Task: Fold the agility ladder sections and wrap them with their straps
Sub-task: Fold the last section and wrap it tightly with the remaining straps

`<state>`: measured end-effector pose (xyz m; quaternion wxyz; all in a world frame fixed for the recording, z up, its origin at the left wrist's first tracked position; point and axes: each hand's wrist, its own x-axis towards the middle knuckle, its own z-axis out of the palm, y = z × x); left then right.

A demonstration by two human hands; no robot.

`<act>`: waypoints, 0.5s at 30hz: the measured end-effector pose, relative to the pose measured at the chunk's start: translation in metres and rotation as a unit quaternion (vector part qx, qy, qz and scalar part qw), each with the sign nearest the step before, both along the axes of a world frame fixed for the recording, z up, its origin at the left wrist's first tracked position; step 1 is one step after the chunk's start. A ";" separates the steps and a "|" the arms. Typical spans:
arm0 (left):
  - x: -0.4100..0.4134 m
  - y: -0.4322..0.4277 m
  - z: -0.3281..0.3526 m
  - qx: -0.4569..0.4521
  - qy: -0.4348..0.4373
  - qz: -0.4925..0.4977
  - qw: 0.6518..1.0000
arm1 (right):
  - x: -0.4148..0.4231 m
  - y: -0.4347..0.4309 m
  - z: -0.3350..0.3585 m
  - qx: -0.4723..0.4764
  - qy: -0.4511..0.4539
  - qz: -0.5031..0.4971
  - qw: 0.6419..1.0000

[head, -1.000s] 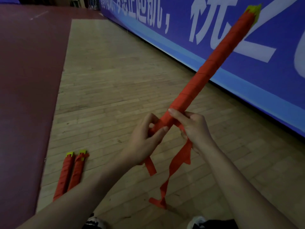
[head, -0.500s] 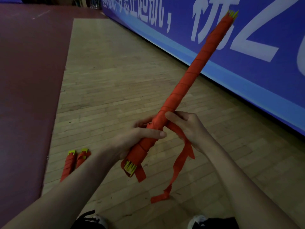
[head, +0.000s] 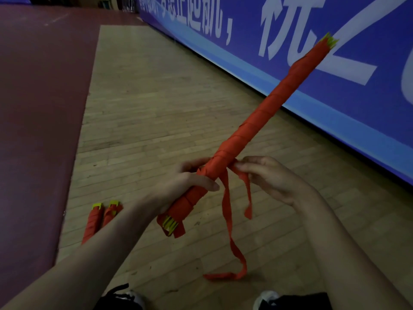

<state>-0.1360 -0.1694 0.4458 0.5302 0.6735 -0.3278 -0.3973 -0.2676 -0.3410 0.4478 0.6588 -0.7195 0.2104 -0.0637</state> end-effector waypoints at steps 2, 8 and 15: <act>-0.001 0.001 0.003 -0.017 0.004 -0.022 1.000 | 0.002 0.005 -0.005 0.047 0.010 0.019 0.999; 0.003 0.004 0.009 -0.055 0.040 -0.055 0.996 | 0.002 0.009 -0.006 0.054 -0.027 0.022 0.998; 0.009 0.003 0.006 -0.075 0.064 -0.054 0.994 | 0.005 0.009 -0.009 0.076 -0.038 -0.010 0.996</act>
